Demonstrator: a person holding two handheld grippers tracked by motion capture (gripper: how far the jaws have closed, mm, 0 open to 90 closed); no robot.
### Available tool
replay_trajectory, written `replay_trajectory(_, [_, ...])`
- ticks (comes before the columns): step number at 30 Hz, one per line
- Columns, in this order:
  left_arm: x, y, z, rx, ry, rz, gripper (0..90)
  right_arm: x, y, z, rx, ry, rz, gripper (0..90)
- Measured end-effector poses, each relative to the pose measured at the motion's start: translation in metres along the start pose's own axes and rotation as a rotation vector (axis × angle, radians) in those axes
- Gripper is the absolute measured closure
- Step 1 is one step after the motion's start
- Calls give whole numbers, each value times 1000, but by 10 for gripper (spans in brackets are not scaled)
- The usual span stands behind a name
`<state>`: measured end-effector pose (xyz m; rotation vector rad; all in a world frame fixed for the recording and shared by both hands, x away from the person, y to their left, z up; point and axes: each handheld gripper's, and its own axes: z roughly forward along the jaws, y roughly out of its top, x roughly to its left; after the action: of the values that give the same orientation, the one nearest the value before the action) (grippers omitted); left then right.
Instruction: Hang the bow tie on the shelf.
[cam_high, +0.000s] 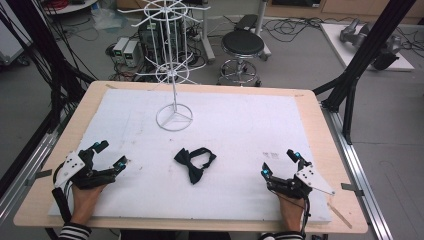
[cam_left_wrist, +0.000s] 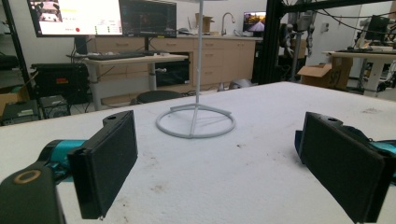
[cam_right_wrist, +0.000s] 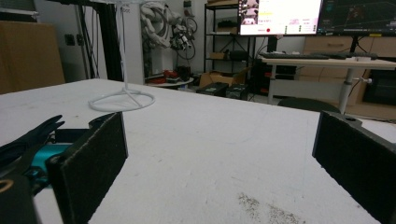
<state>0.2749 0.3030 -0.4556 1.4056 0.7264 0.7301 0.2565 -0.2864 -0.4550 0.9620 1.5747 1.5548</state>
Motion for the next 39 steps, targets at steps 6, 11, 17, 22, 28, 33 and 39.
replay_trajectory(6, [0, 0, 0, -2, 0, -1, 119, -1, 0, 0, -1, 1, -2, 23])
replay_trajectory(11, [0, 0, 0, 3, 1, -2, 120, 0, 0, 0, -2, 0, -1, 22])
replay_trajectory(17, [0, 0, 0, -3, 2, 2, 123, 0, 0, 0, 0, -1, -1, 22])
replay_trajectory(22, [1, 0, 0, 5, -5, -3, 123, 0, 0, 1, 0, -3, -8, 23])
replay_trajectory(28, [2, 2, 1, 29, 7, -10, 123, 1, 0, 1, 5, -1, -5, 22])
replay_trajectory(33, [3, 5, 3, 58, 3, -13, 123, 1, 0, 1, 4, 0, -4, 23])
replay_trajectory(39, [-2, 20, 10, 110, -21, 27, 123, 1, 0, 1, 3, -2, -5, 23])
